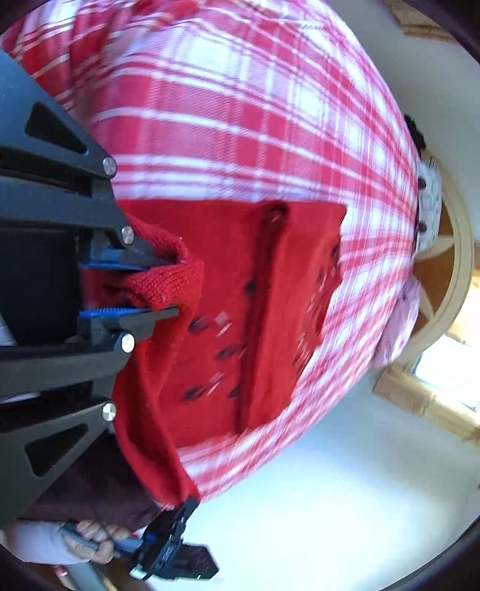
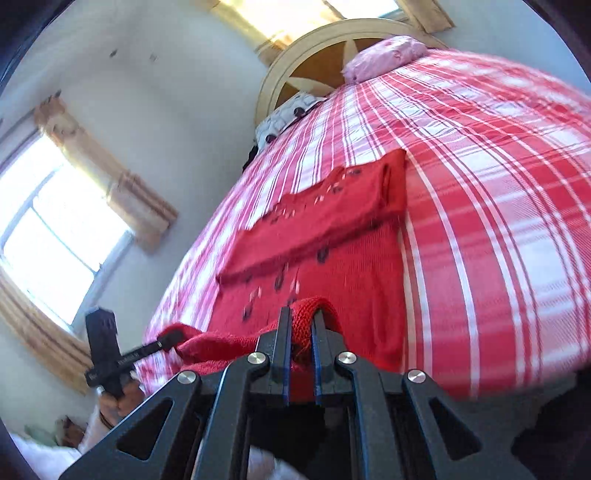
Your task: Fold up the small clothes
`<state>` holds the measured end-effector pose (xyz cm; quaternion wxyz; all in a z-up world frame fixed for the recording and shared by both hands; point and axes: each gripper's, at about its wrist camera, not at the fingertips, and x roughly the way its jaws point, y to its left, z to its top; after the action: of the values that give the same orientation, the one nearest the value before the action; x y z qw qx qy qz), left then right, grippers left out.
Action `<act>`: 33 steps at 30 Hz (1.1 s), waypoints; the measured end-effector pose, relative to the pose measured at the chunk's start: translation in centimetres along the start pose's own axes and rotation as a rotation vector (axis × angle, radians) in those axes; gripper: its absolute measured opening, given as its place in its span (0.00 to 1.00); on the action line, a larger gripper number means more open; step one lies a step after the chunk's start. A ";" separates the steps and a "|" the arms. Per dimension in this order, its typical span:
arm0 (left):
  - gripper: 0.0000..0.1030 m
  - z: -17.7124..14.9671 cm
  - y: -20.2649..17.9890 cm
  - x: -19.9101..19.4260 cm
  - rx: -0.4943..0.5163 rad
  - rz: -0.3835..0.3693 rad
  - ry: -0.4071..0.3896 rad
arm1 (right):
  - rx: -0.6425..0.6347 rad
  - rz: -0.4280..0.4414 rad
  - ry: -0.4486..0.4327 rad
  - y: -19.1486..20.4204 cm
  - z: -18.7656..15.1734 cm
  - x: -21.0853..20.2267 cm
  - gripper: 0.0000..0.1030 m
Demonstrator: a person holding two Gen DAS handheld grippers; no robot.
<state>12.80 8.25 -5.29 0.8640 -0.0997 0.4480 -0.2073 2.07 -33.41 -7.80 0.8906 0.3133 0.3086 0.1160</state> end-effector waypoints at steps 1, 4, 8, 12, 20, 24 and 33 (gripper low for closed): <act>0.19 0.6 0.6 0.8 -0.008 0.007 0.011 | 0.021 0.003 -0.007 -0.6 0.9 1.0 0.08; 0.26 3.1 1.9 3.9 -0.042 0.061 0.033 | 0.036 -0.043 -0.019 -2.1 2.7 3.7 0.09; 0.60 5.1 3.2 5.2 -0.037 0.177 -0.004 | 0.089 -0.116 0.024 -4.5 3.5 7.5 0.09; 0.67 5.1 4.2 4.6 -0.008 0.191 -0.056 | 0.109 -0.114 0.021 -5.3 3.9 7.7 0.10; 0.75 3.9 2.9 4.3 0.151 0.154 -0.135 | 0.047 -0.110 -0.133 -4.8 3.2 4.3 0.65; 0.76 3.2 2.4 6.4 0.146 0.155 -0.084 | -0.150 -0.223 -0.162 -2.4 1.2 4.0 0.66; 0.76 2.6 1.4 7.7 0.114 0.108 -0.045 | -0.347 -0.416 -0.047 -1.3 1.5 10.0 0.65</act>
<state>19.23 6.06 -9.93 0.8880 -0.0308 0.4206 -0.1834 10.87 -31.11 -12.44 0.9426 0.0883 0.3211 -0.0255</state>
